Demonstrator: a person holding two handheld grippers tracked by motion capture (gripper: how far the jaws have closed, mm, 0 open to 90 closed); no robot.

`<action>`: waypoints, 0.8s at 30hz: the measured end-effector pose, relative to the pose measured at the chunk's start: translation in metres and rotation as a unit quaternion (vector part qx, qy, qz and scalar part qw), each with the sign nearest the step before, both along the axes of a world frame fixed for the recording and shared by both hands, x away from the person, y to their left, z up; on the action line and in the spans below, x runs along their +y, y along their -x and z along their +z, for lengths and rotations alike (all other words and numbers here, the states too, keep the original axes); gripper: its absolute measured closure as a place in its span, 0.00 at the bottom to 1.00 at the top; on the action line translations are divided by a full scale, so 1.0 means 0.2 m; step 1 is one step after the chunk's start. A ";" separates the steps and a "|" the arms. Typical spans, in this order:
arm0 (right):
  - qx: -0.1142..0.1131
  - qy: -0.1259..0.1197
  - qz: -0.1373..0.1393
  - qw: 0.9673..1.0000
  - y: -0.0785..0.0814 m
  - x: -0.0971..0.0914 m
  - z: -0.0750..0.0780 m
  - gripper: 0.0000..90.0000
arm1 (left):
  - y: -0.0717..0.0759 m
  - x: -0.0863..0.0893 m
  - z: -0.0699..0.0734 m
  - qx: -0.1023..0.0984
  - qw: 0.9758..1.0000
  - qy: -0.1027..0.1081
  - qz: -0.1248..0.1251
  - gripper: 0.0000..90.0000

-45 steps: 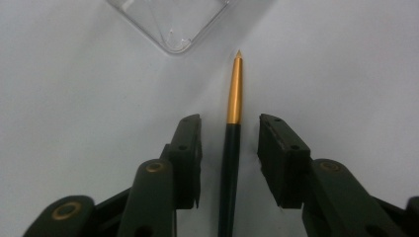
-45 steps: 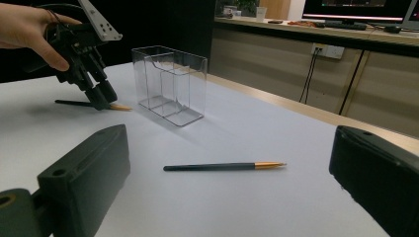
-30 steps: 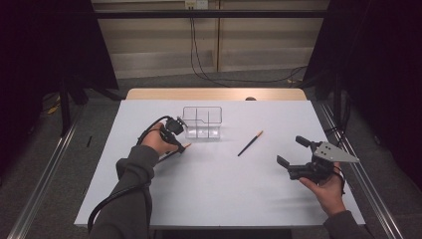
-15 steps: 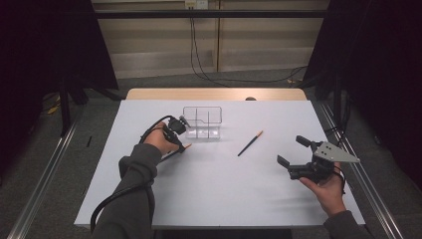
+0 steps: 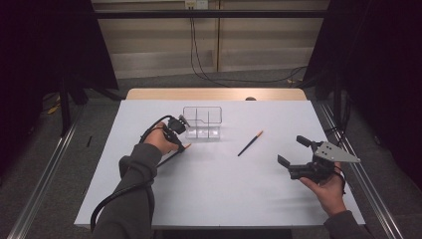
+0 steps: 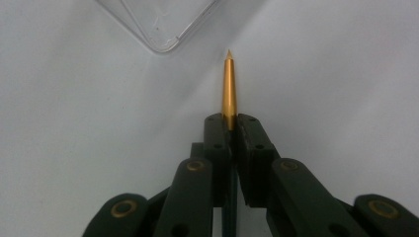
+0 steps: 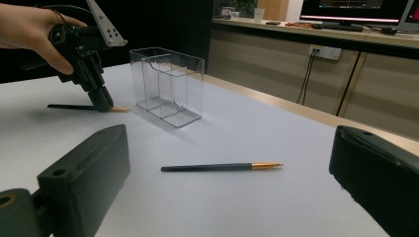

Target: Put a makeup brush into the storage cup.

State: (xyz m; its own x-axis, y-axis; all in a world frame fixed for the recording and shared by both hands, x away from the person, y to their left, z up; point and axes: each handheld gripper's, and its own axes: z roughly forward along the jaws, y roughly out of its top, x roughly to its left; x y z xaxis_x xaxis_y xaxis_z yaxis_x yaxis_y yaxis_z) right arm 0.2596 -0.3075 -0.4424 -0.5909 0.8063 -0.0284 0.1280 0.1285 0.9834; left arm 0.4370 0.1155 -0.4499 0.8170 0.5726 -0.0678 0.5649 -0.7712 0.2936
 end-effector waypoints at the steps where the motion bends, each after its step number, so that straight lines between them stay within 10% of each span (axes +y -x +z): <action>1: 0.000 -0.002 -0.001 1.000 0.00 0.00 0.00 0.02 | 0.00 0.00 0.00 -0.001 1.000 0.000 0.000 0.93; 11: -0.001 0.000 0.001 1.000 0.00 0.00 0.00 0.02 | 0.01 0.01 0.00 -0.005 1.000 0.006 0.000 0.93; 24: 0.005 0.000 0.000 1.000 0.00 0.00 0.00 0.02 | 0.02 0.03 0.06 -0.023 0.996 0.075 0.037 0.93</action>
